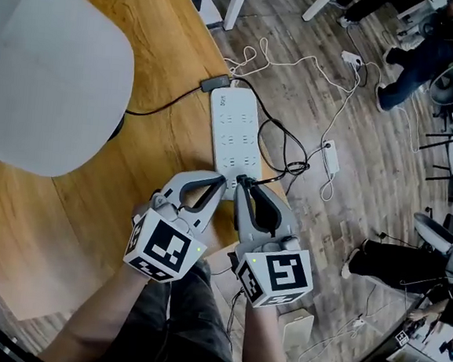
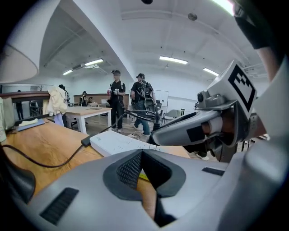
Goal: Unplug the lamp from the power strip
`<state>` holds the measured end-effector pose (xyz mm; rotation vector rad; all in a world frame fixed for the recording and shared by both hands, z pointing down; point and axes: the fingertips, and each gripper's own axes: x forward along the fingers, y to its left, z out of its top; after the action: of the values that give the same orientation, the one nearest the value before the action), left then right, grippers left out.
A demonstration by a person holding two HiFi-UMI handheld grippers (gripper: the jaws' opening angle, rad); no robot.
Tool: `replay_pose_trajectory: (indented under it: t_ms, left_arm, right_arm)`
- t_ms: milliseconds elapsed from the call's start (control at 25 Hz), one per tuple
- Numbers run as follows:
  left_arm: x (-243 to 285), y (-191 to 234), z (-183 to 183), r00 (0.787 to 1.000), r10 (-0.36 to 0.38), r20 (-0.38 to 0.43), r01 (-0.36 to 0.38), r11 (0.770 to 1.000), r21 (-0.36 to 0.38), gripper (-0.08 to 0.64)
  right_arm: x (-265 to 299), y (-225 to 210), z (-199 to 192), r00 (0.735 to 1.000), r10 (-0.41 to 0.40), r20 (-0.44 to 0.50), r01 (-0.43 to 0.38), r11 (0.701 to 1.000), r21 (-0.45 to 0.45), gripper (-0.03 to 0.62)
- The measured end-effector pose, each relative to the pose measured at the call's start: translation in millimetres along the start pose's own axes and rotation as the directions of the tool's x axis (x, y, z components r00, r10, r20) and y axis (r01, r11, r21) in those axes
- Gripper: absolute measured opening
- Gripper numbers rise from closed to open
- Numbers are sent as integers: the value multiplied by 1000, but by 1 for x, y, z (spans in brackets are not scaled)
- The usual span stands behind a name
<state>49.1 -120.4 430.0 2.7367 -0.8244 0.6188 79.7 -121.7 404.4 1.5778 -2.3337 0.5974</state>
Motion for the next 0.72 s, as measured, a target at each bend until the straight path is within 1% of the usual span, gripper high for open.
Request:
replay_pose_trajectory:
  t_ms: [80,200,360,600,720]
  left_arm:
    - [-11,5,0,999,36,15,-35,999,-7,-5]
    - [-27,13,-4,995,92,27,-92,996,1,-5]
    - [-47,22,-10,989,142,38,-141,990,-20,-5]
    - [-76,37,-18,975,209,75,-201,974,-104,-5]
    - [-87,44,-23,966,246,79,-235,964,-127,-5]
  right_arm:
    - [1,9,-3,1000,27,-15,-27,1000,1,64]
    - [6,27,-10,996,77,-48,-77,997,-3,64]
    - [14,50,-21,987,127,-94,-129,991,-15,64]
    - [24,76,-32,975,177,-130,-177,984,14,66]
    - [29,84,-38,970,193,-148,-189,981,43,67]
